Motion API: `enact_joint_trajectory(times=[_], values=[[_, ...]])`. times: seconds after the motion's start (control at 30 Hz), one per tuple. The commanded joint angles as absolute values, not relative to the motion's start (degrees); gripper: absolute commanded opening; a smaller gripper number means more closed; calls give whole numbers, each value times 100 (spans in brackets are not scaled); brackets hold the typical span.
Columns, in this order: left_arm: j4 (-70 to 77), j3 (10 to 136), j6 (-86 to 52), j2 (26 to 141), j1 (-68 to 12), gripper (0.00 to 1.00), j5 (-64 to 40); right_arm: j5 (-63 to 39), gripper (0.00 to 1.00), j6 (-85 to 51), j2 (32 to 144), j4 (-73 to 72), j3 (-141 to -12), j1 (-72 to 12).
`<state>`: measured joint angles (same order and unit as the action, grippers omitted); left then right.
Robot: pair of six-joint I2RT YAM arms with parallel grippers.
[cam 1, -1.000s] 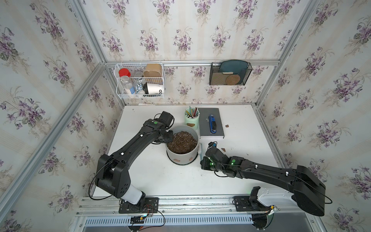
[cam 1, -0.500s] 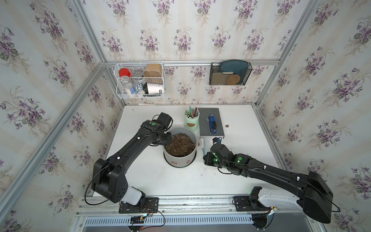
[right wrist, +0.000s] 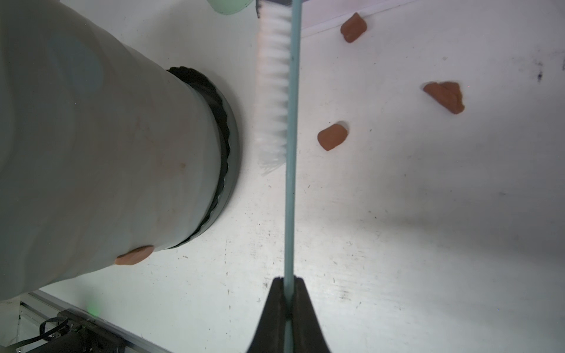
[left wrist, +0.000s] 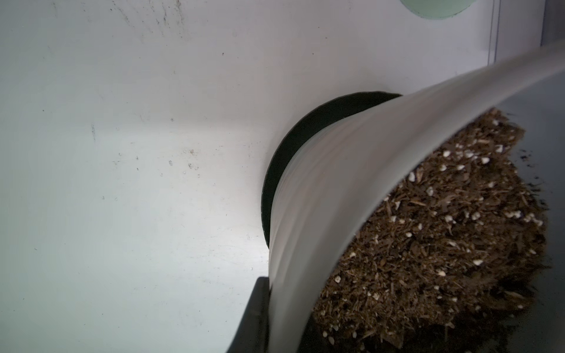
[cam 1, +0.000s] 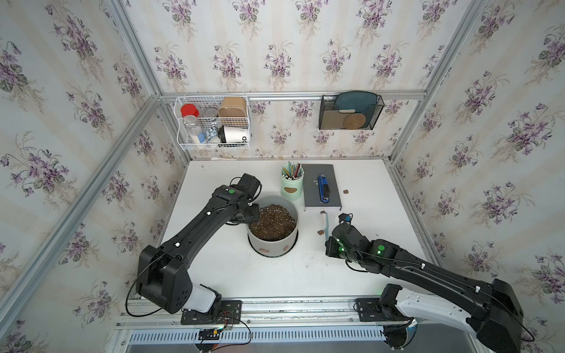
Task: Scrub the dried mud off the ceramic pot
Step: Rotate the pot on the tray.
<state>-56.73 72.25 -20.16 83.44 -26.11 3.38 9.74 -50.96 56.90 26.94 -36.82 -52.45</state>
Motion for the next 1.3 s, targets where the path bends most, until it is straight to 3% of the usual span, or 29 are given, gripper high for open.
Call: enact_joint_trajectory(times=[0.0,0.2,0.43,0.57,0.67,0.8,0.9,1.2,1.27], values=[[-5253,7311,-2065,8259,-2619,22,-59,927,0,-5010,5583,2572,-3597,-5255],[-5147,7675,-2025,8554,-2605,39,193,828,0,-5226,5636,2145,-3364,-5550],[-5007,7901,-1916,9007,-2573,41,241,879,0,-5525,5924,1765,-3225,-5924],[-4975,7919,-1938,9150,-2517,37,311,879,0,-5617,6125,1608,-3187,-6056],[-4980,7865,-1958,9125,-2480,27,312,883,0,-5662,6277,1474,-3184,-6154],[-5253,7826,-2066,9045,-2475,7,362,879,0,-5762,6446,1359,-3181,-6190],[-5362,7671,-2154,8837,-2478,1,334,864,0,-5774,6499,1237,-3149,-6198],[-5501,7341,-2262,8289,-2478,0,-160,884,0,-5810,6682,1237,-3178,-6197],[-5372,7227,-2293,8199,-2479,6,-327,866,0,-5794,6676,1215,-3164,-6201]])
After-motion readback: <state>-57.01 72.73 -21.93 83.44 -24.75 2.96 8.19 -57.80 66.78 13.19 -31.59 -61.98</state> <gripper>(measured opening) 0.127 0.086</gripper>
